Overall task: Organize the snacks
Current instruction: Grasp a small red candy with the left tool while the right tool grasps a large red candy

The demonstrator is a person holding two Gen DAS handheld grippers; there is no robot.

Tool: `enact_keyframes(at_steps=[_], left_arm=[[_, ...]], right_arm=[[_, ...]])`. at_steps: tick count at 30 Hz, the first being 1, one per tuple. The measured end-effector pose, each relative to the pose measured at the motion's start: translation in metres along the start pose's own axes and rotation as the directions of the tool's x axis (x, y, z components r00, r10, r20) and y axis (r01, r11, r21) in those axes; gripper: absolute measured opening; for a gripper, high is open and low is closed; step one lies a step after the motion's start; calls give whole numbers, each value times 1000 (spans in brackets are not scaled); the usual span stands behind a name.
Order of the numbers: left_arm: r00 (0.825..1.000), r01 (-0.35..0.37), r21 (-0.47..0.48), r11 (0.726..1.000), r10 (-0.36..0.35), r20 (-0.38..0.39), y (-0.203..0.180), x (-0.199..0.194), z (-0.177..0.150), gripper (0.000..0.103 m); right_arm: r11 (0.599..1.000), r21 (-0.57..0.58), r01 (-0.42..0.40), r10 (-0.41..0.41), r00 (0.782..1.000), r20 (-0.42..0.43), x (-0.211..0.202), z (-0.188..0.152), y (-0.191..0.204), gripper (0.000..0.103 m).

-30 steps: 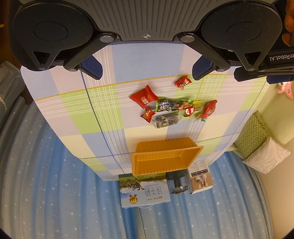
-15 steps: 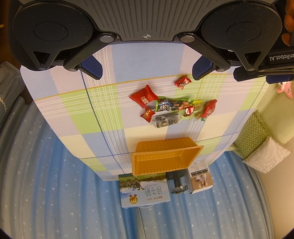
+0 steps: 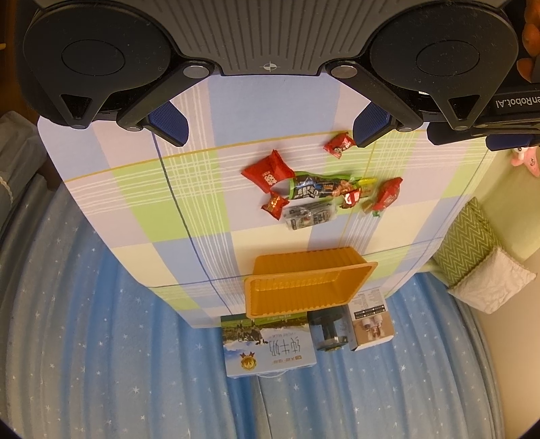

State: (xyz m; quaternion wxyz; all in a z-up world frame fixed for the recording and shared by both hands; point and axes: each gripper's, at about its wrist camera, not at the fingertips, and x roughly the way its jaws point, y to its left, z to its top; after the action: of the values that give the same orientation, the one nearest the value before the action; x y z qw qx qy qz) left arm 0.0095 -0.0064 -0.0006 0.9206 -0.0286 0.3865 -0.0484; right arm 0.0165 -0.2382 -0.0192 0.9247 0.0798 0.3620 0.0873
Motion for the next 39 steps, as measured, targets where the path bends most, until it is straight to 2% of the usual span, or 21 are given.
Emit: enact_keyframes(at_steps=[7,9,14,18,23,26,28,30,31,35,39], left_arm=[[998,33,7,999,-32,-53,5,33,8,97],[997,45,26,999,-43,-68,4,45,10,96],[990,95,100,990,-83,-117,-4,81,10,86],[984,147,176,973,-125,-130,-14,108,8,75],[979,172,257,951,-136,-155,-24,138,3,62],[977,183,286,941,-140,-162,-25,151,0,47],[976,186,295,937,-142,-166,-25,158,-1,33],[977,190,309,932,-147,-157,-26,160,-1,29],[976,194,317,928,-150,-157,-27,160,-1,20],[980,175,325,930,-132,-151,-26,157,1,16],[985,149,271,951,-119,-125,-16,150,5,16]], right_arm=[[1000,12,5,-5,1000,4,20,5,-11,102],[1000,17,8,-8,1000,9,25,7,-15,102],[999,36,12,-12,1000,7,44,10,-24,102],[998,56,11,-11,1000,0,59,12,-30,102],[996,84,20,-18,1000,-21,81,11,-40,102],[995,101,20,-17,999,-31,92,11,-45,102],[994,110,19,-15,999,-38,98,11,-47,101],[993,118,14,-8,999,-50,105,11,-49,94],[993,120,12,-5,998,-56,108,11,-49,94],[993,115,-10,18,997,-72,119,10,-45,87],[990,128,-55,66,994,-86,130,12,-37,79]])
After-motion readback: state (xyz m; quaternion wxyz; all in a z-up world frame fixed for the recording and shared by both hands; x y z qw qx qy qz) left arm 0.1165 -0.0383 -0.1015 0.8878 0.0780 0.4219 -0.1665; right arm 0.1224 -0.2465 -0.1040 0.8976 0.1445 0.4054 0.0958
